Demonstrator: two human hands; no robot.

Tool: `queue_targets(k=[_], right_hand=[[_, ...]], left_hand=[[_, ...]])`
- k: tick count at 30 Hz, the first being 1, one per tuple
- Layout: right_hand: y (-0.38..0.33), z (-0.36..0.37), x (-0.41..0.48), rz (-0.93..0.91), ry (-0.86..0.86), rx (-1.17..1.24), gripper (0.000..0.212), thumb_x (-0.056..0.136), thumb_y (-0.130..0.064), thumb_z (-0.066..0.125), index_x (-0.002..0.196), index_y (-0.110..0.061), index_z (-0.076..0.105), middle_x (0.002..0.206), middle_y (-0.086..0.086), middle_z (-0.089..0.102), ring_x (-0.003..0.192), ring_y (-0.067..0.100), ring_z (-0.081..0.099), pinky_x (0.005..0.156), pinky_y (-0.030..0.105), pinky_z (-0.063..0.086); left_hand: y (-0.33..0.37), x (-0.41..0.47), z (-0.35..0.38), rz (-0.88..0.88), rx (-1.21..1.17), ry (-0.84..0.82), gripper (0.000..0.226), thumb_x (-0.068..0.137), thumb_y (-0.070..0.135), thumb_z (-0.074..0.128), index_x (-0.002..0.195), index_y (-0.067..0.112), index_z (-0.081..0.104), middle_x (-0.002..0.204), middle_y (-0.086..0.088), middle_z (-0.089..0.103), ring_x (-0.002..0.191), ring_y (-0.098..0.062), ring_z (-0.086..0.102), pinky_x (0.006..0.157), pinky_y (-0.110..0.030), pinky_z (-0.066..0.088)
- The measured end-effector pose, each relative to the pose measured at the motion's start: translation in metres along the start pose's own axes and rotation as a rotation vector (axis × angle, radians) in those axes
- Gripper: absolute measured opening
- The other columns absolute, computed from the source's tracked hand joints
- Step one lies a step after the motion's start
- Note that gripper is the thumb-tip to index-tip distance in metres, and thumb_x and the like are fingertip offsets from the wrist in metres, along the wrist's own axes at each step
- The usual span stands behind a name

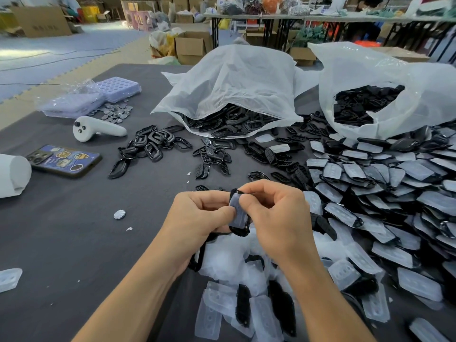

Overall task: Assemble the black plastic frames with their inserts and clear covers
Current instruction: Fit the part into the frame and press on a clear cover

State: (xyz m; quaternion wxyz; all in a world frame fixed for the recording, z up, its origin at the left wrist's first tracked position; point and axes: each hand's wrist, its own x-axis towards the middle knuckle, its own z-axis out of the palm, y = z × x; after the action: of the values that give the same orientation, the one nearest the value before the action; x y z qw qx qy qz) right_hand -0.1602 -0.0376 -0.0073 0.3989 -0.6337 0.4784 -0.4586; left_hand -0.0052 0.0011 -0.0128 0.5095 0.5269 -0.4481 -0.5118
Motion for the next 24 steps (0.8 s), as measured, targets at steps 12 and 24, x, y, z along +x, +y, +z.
queue_targets(k=[12, 24], right_hand=[[0.0020, 0.0027, -0.0006, -0.020, 0.029, -0.074, 0.015, 0.089, -0.017, 0.074, 0.081, -0.029, 0.076, 0.070, -0.017, 0.072, 0.065, 0.002, 0.067, 0.058, 0.010, 0.047], [-0.0006, 0.0024, -0.0012, -0.011, 0.018, -0.051, 0.017, 0.086, -0.016, 0.077, 0.074, -0.027, 0.074, 0.066, -0.014, 0.071, 0.062, 0.003, 0.065, 0.057, 0.011, 0.046]], left_hand=[[-0.0004, -0.0002, 0.0051, 0.022, 0.070, 0.074, 0.028, 0.085, -0.005, 0.075, 0.093, 0.020, 0.083, 0.087, -0.012, 0.081, 0.076, -0.021, 0.076, 0.067, -0.025, 0.058], [0.0029, -0.0025, 0.0091, 0.028, 0.076, 0.106, 0.020, 0.091, 0.002, 0.074, 0.093, 0.018, 0.085, 0.086, -0.016, 0.080, 0.085, -0.058, 0.069, 0.084, -0.062, 0.058]])
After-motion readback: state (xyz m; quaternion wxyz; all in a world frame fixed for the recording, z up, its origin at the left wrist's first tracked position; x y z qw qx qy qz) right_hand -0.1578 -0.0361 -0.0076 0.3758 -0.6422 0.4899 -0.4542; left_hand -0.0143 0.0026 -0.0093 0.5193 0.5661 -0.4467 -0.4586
